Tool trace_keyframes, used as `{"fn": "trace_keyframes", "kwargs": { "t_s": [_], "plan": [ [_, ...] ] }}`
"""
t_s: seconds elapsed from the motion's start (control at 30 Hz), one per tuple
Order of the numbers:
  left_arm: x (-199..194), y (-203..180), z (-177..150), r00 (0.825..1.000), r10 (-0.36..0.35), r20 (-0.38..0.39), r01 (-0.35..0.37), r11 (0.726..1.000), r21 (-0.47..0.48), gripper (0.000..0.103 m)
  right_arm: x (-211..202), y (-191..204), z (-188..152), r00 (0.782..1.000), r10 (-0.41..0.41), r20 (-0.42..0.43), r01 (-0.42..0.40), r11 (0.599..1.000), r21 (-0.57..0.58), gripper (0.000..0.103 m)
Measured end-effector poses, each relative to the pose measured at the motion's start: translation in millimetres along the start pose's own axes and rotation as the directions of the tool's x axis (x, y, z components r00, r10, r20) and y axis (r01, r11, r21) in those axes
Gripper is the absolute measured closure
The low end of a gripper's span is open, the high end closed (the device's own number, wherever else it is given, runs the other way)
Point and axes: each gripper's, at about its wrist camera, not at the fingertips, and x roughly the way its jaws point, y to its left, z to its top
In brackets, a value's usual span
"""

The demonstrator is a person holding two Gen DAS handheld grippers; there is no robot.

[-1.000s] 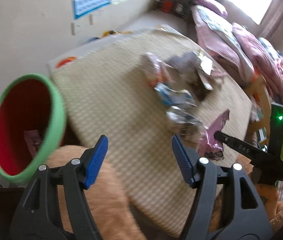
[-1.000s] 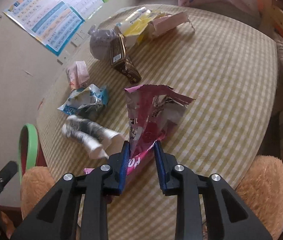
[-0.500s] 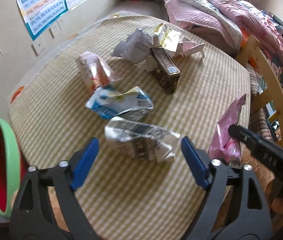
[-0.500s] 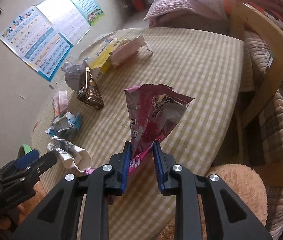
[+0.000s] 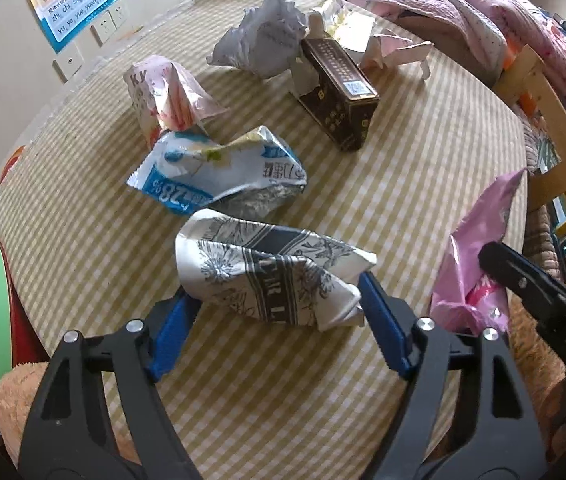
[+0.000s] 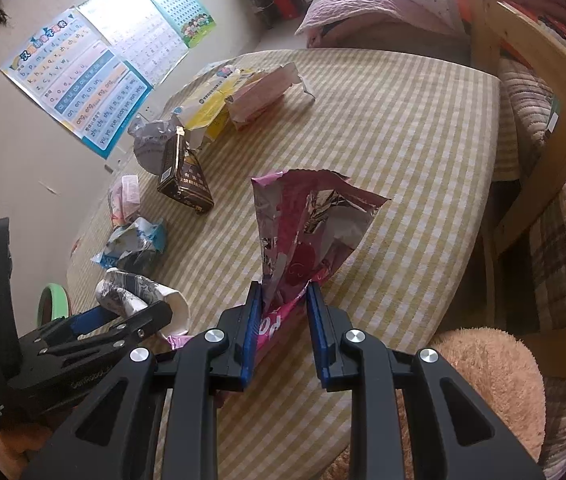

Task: Collect trash
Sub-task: 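Carry the pink and white printed wrappers over the red bin with both grippers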

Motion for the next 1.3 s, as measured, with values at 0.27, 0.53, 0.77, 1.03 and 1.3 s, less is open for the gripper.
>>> {"fn": "trace_keyframes", "kwargs": {
  "t_s": [0.27,0.53,0.77,1.03,1.3],
  "plan": [
    [-20,2,-10,0.999,0.030,0.042,-0.030,1.000,0.002,0.033,1,0,-1,1.000,-0.001,0.000,0.001,1.000,0.002,0.081],
    [-59,13,-15,0.990,0.037,0.138,-0.033,0.999,-0.031,0.033,-2,4,-1,1.000,-0.010,0.011,0.011,1.000,-0.015,0.081],
    [-89,31,-16,0.973,0.085,0.216,-0.071,0.995,-0.069,0.033,-4,9,-1,0.999,-0.025,0.023,0.026,0.999,-0.033,0.081],
    [-99,50,-23,0.966,0.108,0.236,-0.086,0.991,-0.099,0.033,-5,18,-2,0.998,-0.048,0.031,0.050,0.997,-0.064,0.081],
    [-101,58,-27,0.965,0.097,0.244,-0.072,0.991,-0.111,0.033,-5,31,-5,0.996,-0.082,0.039,0.086,0.990,-0.109,0.081]
  ]
}}
